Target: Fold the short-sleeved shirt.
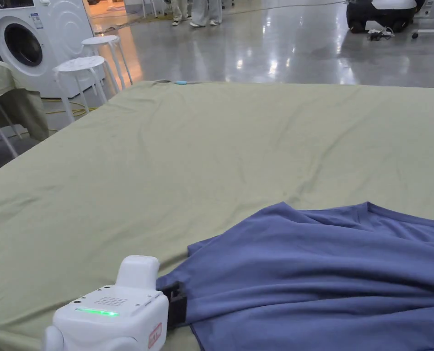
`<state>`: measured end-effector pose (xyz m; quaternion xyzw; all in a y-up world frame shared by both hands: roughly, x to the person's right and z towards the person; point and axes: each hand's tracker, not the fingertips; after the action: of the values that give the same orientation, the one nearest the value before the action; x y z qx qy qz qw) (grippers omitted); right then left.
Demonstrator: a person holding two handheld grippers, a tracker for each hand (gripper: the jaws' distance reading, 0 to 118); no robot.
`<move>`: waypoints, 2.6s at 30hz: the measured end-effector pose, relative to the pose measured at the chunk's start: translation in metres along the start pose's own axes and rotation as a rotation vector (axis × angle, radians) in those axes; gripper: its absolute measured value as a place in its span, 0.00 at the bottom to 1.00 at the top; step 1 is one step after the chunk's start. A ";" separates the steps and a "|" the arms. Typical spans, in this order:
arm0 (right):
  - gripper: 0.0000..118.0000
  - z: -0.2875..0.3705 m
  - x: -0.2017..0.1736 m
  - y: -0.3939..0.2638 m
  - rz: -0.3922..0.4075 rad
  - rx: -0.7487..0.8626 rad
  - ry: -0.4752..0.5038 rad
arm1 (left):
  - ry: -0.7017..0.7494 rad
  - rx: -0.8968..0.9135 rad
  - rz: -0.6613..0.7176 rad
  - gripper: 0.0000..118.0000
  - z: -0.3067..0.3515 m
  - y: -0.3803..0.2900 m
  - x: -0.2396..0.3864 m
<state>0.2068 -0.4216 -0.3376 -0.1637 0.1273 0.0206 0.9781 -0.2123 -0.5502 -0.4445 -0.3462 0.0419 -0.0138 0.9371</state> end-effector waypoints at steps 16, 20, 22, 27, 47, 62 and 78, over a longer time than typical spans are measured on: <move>0.78 -0.022 0.130 0.012 -0.009 -0.188 -0.176 | -0.130 0.247 0.137 0.03 0.092 0.050 0.001; 0.91 -0.075 0.189 -0.029 0.125 -0.400 -0.341 | -0.146 0.265 0.165 0.03 0.092 0.064 0.002; 0.91 -0.096 0.209 -0.044 0.138 -0.469 -0.380 | -0.126 0.262 0.136 0.03 0.091 0.069 0.009; 0.80 -0.135 0.238 -0.058 0.009 -0.463 -0.326 | -0.111 0.243 0.107 0.03 0.078 0.074 0.002; 0.08 -0.019 0.218 0.016 -0.015 -0.176 -0.307 | -0.084 0.338 0.051 0.03 0.154 0.106 -0.027; 0.08 0.113 0.190 0.153 -0.060 0.145 -0.454 | -0.029 0.573 0.092 0.03 0.277 0.213 -0.083; 0.08 0.055 0.201 0.307 0.056 0.381 -0.663 | 0.220 0.592 0.070 0.03 0.209 0.334 -0.043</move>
<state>0.3891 -0.1142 -0.4355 0.0402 -0.1899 0.0750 0.9781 -0.2377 -0.1589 -0.5003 -0.0533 0.1489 -0.0307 0.9869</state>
